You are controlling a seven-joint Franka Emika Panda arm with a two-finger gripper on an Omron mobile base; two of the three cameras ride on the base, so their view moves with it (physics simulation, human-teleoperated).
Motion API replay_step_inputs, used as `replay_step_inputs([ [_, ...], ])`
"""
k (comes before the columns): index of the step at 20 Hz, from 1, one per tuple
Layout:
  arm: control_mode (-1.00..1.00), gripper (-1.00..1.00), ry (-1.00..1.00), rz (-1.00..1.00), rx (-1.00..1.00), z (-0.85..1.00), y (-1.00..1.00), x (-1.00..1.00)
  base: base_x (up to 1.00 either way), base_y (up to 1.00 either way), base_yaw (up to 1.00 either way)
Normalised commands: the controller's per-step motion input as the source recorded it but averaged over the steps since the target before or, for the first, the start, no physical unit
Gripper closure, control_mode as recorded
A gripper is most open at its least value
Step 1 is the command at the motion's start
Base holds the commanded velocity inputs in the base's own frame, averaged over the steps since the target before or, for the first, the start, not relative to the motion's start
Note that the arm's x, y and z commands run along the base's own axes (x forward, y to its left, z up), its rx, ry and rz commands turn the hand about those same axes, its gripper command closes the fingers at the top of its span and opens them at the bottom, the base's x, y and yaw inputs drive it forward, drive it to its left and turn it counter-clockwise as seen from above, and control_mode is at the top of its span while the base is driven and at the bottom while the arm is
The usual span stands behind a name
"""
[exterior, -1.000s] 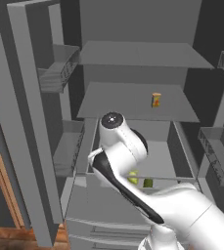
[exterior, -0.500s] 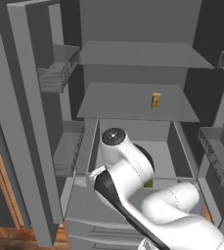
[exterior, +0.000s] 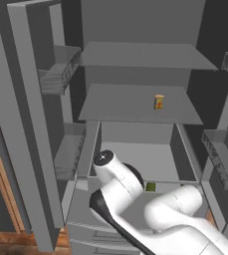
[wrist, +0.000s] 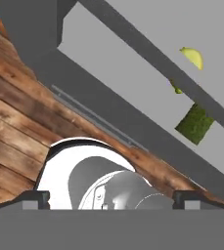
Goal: Place the lemon and cucumber inside the fridge drawer. Close the drawer after placing the vegetables.
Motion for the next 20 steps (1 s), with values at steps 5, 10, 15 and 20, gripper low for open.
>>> replay_step_inputs([
  [5,-1.00,-1.00,0.09,0.08,-0.01,-0.49,0.00,0.49,0.00,0.00,0.00],
  [10,-1.00,-1.00,0.03,0.09,0.00,-0.45,0.00,0.61,0.00,0.00,0.00],
  [15,-1.00,-1.00,-0.02,0.08,0.00,-0.19,0.00,0.66,0.00,0.00,0.00],
  [20,-1.00,-1.00,-0.06,0.01,0.00,0.00,0.00,0.77,0.00,0.00,0.00],
])
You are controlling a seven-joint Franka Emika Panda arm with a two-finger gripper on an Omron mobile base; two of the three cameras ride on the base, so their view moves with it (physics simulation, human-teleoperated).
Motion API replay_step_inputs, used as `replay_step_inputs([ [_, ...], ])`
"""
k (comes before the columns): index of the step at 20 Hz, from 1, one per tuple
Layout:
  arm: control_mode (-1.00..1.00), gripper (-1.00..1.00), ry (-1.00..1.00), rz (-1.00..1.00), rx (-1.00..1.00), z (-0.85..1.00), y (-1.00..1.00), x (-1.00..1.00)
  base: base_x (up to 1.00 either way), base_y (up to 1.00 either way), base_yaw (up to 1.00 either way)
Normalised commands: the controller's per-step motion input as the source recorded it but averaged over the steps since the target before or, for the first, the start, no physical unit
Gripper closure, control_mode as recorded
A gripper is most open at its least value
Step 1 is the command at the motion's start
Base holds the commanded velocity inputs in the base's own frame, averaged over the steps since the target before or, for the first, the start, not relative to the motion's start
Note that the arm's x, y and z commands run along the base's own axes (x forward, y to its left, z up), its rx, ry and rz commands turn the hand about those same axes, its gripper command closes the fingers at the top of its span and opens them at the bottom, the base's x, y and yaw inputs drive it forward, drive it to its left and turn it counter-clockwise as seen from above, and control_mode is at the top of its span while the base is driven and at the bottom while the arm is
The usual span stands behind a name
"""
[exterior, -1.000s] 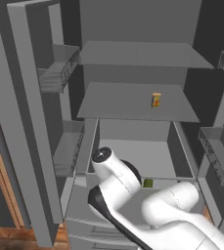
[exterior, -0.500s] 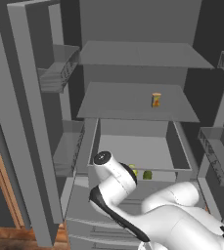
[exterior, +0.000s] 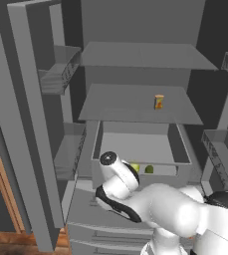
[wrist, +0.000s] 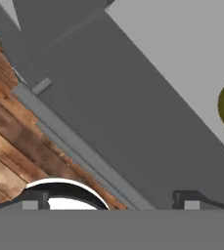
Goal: Place the lemon and cucumber inside the fridge drawer. Close the drawer after placing the vegetables.
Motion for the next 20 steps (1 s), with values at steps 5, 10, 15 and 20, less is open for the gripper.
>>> replay_step_inputs([
  [5,-1.00,-1.00,-0.06,0.00,0.00,0.00,0.00,0.82,0.00,0.00,0.00],
  [10,-1.00,-1.00,-0.09,0.00,0.00,0.00,0.00,0.81,0.00,0.00,0.00],
  [15,-1.00,-1.00,-0.09,0.00,0.00,0.00,0.00,0.76,0.00,0.00,0.00],
  [20,-1.00,-1.00,-0.09,0.00,0.00,0.00,0.00,0.77,0.00,0.00,0.00],
])
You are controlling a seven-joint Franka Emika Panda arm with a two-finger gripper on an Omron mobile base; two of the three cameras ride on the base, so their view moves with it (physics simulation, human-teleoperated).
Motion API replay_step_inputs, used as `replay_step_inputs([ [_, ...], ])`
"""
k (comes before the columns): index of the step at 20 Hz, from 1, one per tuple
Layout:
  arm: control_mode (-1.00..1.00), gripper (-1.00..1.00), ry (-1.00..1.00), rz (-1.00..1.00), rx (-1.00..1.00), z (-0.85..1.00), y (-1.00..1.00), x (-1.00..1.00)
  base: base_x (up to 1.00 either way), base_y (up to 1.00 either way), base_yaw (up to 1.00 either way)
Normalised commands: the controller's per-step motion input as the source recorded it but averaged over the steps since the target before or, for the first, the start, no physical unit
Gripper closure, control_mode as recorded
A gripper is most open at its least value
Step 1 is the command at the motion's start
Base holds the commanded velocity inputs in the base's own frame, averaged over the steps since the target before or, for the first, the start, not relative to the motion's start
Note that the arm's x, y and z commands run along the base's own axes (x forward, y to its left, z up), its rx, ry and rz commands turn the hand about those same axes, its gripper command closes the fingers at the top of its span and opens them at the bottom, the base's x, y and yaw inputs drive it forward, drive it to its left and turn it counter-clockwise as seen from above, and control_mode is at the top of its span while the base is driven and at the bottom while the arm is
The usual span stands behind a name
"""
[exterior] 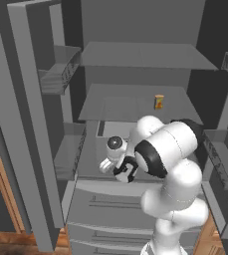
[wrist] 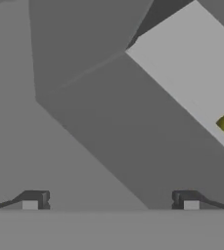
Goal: Place the lemon and cucumber inside the fridge drawer. Close the drawer after placing the vegetables.
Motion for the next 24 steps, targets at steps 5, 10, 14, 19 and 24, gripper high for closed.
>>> replay_step_inputs([
  [5,-1.00,-1.00,-0.08,0.00,0.00,0.03,0.00,0.77,0.00,0.00,0.00],
  [10,-1.00,-1.00,-0.11,0.00,0.00,0.00,0.00,0.71,0.00,0.00,0.00],
  [14,-1.00,-1.00,-0.16,0.00,0.00,0.21,0.00,0.09,0.00,0.00,0.00],
  [19,-1.00,-1.00,-0.05,-0.05,0.00,0.95,0.00,-0.64,0.00,0.00,0.00],
  [24,-1.00,-1.00,0.00,-0.04,0.00,1.00,0.02,-0.63,0.00,0.00,0.00],
])
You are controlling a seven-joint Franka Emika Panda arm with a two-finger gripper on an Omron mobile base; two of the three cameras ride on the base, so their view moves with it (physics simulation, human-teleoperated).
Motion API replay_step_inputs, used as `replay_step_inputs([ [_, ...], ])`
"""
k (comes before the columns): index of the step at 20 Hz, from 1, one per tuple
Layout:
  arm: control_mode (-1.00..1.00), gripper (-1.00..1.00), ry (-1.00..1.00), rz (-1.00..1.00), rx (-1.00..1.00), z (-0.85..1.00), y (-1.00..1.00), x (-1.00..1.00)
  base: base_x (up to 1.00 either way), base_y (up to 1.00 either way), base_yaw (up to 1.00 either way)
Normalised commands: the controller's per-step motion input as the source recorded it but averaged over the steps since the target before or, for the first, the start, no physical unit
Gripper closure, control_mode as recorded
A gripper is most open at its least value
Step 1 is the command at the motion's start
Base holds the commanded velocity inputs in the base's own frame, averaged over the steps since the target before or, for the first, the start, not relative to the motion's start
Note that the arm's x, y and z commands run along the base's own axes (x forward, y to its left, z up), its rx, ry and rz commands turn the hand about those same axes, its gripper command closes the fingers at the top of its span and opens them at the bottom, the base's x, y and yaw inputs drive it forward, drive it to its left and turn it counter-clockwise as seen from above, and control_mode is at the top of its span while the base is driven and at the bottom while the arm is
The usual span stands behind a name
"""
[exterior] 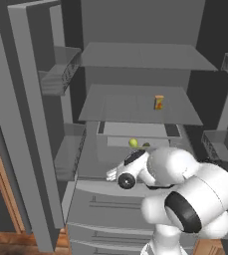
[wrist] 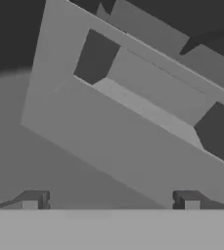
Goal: Place the lemon and cucumber inside the fridge drawer. Close the drawer after placing the vegetables.
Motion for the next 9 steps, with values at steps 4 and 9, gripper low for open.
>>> replay_step_inputs([
  [4,-1.00,-1.00,0.00,-0.03,0.00,1.00,0.18,-0.64,0.00,0.00,0.00],
  [9,-1.00,-1.00,0.06,-0.06,0.00,0.99,0.44,-0.45,0.00,0.00,0.00],
])
